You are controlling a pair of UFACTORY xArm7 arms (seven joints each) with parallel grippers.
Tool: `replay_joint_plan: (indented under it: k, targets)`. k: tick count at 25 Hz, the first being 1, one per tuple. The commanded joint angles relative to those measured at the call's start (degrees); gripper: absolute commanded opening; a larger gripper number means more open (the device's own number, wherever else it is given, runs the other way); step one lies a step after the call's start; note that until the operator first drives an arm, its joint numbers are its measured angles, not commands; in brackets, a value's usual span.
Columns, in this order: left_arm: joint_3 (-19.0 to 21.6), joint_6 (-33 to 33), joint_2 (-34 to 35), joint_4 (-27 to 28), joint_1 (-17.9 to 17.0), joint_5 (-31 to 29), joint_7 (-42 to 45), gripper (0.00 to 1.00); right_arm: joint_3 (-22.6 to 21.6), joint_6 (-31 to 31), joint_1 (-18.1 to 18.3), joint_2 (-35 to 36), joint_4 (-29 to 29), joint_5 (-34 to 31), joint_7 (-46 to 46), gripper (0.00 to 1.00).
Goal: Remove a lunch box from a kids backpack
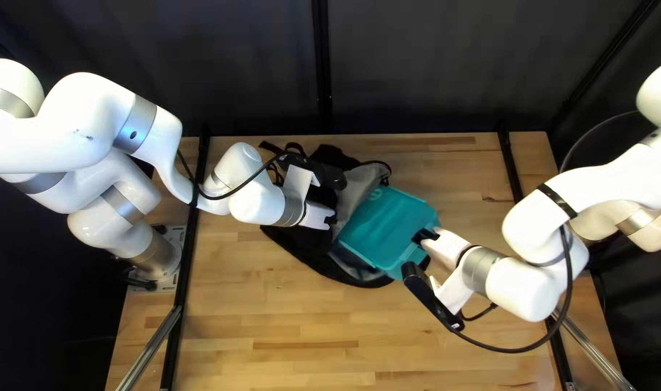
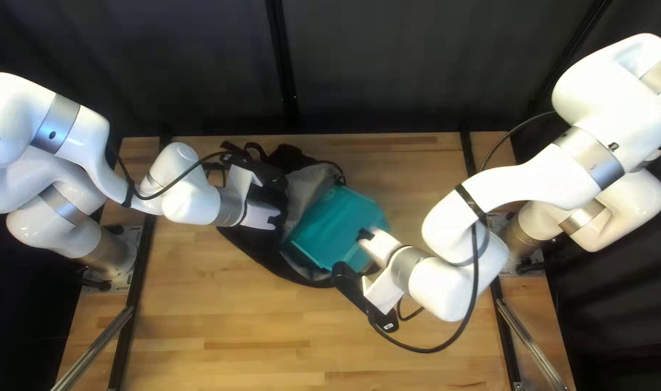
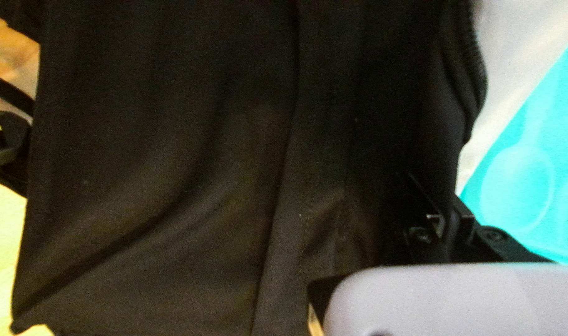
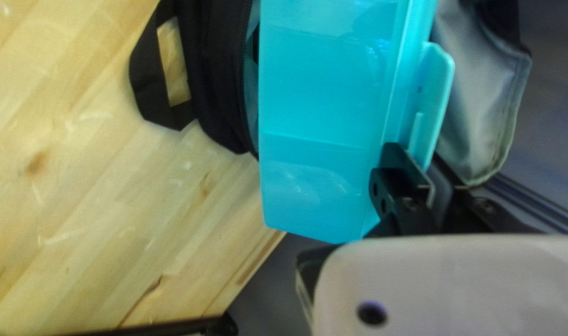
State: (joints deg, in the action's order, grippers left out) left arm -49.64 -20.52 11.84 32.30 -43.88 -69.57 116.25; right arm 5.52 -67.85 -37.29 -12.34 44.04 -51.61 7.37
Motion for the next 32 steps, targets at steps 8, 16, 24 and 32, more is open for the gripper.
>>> replay_joint_plan:
  k: [8,16,24,32]
  targets:
    - [0.0,0.0,0.0,0.0,0.0,0.0,0.0,0.00,-3.6,-14.2,-1.6,-2.7,4.0,3.6,-2.8,0.00]
    - [0.0,0.0,0.0,0.0,0.0,0.0,0.0,0.00,-3.2,-21.1,-0.3,-10.1,0.0,3.2,-4.9,0.00]
    - [0.0,0.0,0.0,0.0,0.0,0.0,0.0,0.00,-1.6,-22.4,1.6,-17.8,-7.8,1.3,-4.9,0.00]
    - [0.0,0.0,0.0,0.0,0.0,0.0,0.0,0.00,0.9,-22.1,4.9,-26.0,-18.1,-3.2,-3.2,0.00]
